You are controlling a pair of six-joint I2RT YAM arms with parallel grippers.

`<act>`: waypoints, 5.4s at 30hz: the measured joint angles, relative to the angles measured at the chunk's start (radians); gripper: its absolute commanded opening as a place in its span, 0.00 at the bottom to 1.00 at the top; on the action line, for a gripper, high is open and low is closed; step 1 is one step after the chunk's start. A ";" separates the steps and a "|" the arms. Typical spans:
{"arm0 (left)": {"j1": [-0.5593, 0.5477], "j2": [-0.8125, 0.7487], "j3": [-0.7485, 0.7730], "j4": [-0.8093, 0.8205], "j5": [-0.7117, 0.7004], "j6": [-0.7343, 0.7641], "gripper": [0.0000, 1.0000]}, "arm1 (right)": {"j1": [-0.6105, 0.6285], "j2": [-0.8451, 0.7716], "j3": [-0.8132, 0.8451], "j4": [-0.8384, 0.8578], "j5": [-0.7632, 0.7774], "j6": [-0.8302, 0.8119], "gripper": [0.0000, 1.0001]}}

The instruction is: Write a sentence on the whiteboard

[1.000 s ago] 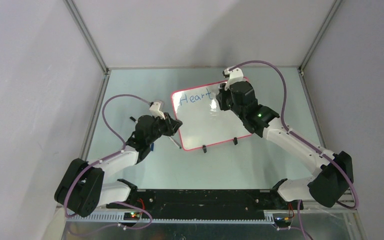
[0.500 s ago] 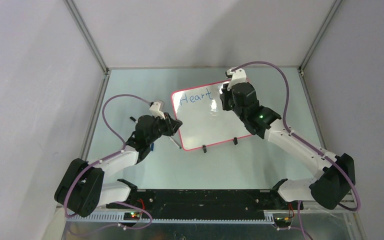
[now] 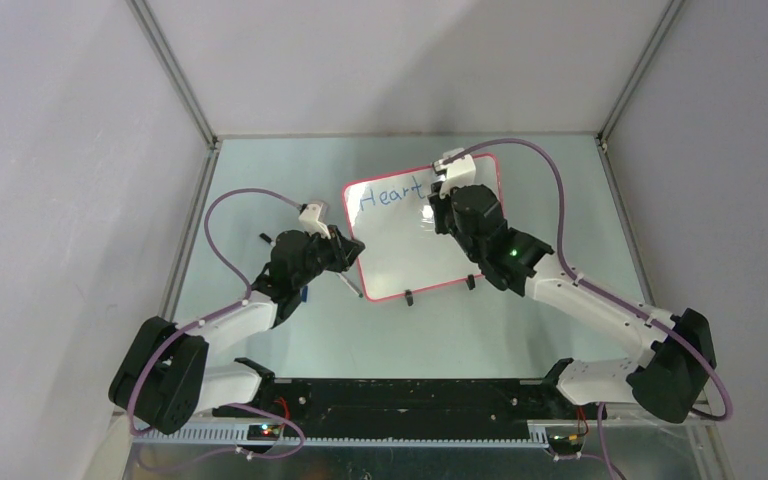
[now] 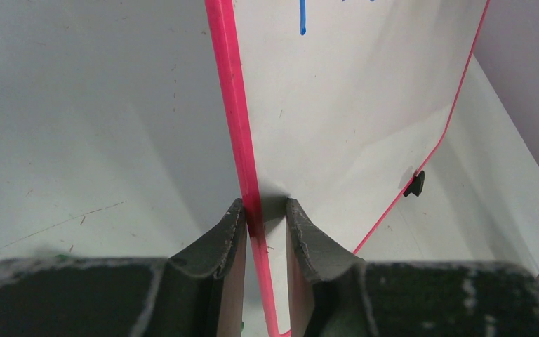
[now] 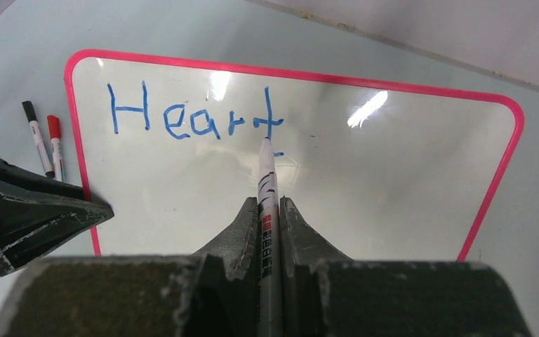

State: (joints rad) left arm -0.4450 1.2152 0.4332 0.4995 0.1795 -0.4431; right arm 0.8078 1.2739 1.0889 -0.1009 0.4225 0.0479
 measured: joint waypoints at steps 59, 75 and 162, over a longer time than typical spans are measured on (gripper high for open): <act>-0.005 -0.004 0.000 -0.002 -0.002 0.000 0.23 | 0.018 -0.142 -0.180 0.114 0.013 0.195 0.00; -0.006 -0.005 0.000 -0.003 -0.005 0.000 0.23 | 0.071 0.047 0.084 -0.178 0.036 0.256 0.00; -0.011 -0.005 0.000 -0.004 -0.013 0.000 0.23 | 0.178 0.422 0.416 -0.419 0.174 0.274 0.00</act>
State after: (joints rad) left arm -0.4557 1.2098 0.4332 0.4953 0.1665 -0.4431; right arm 0.9859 1.6962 1.5047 -0.5201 0.5968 0.3222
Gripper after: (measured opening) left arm 0.261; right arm 0.140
